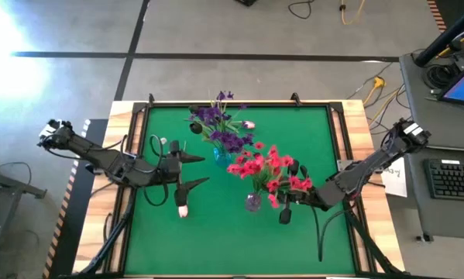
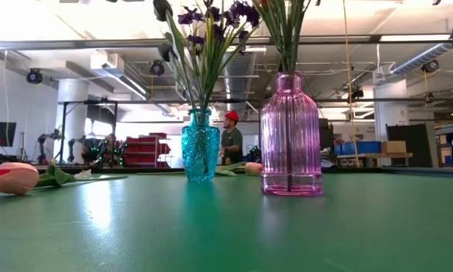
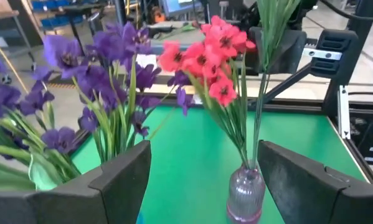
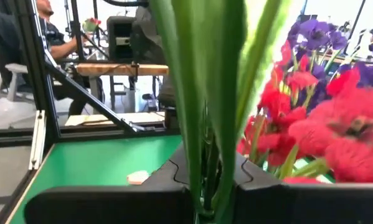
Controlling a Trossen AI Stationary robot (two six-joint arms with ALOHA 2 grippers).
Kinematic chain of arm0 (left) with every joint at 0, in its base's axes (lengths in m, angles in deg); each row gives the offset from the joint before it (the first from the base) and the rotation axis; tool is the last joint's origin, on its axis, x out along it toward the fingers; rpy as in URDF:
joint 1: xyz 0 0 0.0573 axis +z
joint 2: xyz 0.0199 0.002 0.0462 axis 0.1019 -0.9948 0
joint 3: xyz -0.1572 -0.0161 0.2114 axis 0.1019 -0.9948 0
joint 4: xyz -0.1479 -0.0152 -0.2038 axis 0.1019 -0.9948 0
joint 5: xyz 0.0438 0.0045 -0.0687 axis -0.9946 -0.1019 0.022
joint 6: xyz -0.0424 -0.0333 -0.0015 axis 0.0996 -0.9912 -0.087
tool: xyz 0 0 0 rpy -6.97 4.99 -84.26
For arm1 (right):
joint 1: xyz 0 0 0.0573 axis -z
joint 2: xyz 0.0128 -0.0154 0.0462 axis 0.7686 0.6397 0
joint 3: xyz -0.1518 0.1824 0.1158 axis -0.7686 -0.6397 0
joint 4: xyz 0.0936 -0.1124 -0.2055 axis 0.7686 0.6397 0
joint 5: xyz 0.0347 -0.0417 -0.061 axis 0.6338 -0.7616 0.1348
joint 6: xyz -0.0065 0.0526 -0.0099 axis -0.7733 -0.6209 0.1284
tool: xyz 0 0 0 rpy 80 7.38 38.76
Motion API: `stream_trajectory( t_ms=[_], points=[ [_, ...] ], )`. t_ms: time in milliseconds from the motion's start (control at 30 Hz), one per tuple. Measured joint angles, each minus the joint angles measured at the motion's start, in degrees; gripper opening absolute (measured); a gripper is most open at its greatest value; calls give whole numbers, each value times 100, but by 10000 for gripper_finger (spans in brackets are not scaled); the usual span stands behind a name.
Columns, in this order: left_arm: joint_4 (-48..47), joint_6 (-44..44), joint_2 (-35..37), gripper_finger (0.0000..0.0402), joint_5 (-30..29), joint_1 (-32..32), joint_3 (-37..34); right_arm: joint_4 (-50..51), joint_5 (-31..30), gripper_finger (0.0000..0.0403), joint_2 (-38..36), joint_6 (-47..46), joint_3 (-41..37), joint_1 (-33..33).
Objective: Sort flowers into vase by color
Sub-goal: Put the pink flowers into the purple vase
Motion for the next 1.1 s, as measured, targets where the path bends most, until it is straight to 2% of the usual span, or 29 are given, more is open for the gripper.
stream_trajectory(
  t_ms=[333,667,1100],
  points=[
    [-495,-418,72,283,15,0,2,10,-2,18,282,89,0,0],
    [-1272,-1138,208,283,101,0,2,301,4,18,290,-239,0,0],
    [-1356,-1201,173,283,209,0,2,277,6,18,290,-394,0,0]
  ],
)
